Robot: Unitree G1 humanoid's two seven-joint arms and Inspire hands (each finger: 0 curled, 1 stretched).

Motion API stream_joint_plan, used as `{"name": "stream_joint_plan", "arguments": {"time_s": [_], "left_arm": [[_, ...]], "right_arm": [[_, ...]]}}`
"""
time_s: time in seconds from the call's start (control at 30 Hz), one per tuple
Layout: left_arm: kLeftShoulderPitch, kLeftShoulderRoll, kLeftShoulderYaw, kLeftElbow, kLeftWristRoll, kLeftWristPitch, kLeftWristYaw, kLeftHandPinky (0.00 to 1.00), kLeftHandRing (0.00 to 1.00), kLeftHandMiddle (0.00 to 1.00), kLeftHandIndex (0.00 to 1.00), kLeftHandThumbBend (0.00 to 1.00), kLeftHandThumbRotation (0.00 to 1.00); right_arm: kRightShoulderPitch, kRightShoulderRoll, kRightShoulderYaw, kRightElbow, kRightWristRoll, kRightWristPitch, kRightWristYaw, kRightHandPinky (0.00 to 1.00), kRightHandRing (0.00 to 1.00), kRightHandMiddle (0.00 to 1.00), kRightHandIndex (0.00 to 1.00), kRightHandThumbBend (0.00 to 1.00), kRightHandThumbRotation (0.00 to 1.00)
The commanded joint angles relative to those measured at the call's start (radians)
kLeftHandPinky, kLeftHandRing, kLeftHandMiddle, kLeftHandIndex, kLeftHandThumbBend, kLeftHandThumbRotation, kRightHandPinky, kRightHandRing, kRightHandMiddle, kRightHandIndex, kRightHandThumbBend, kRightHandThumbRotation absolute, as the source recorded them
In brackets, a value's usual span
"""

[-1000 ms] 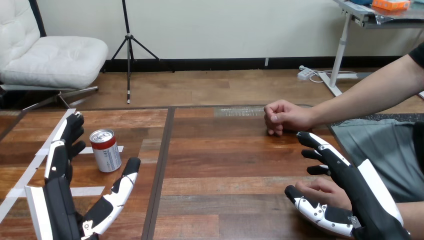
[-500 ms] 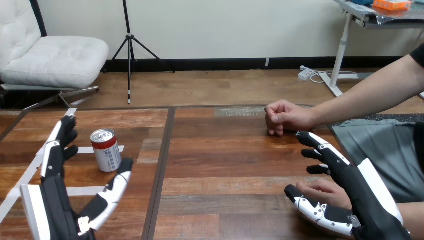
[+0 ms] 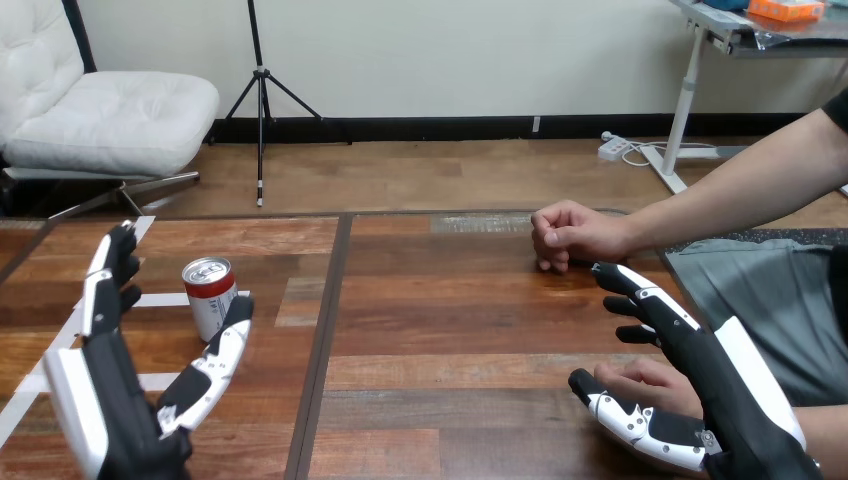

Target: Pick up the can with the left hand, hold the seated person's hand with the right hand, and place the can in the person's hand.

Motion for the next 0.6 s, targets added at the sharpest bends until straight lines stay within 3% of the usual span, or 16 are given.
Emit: {"name": "stream_joint_plan", "arguments": {"time_s": [0.0,0.57], "left_arm": [[-0.099,-0.006,0.020,0.035,0.006,0.023,-0.017,0.80,0.83,0.85,0.85,0.70,0.13],[-0.207,0.004,0.051,0.136,0.003,0.103,-0.043,0.80,0.84,0.87,0.86,0.74,0.14]], "right_arm": [[-0.057,-0.009,0.000,0.000,0.013,-0.008,0.000,0.81,0.89,0.91,0.90,0.43,0.12],[-0.052,-0.011,-0.001,-0.004,0.010,-0.010,0.000,0.83,0.89,0.92,0.90,0.42,0.11]]}}
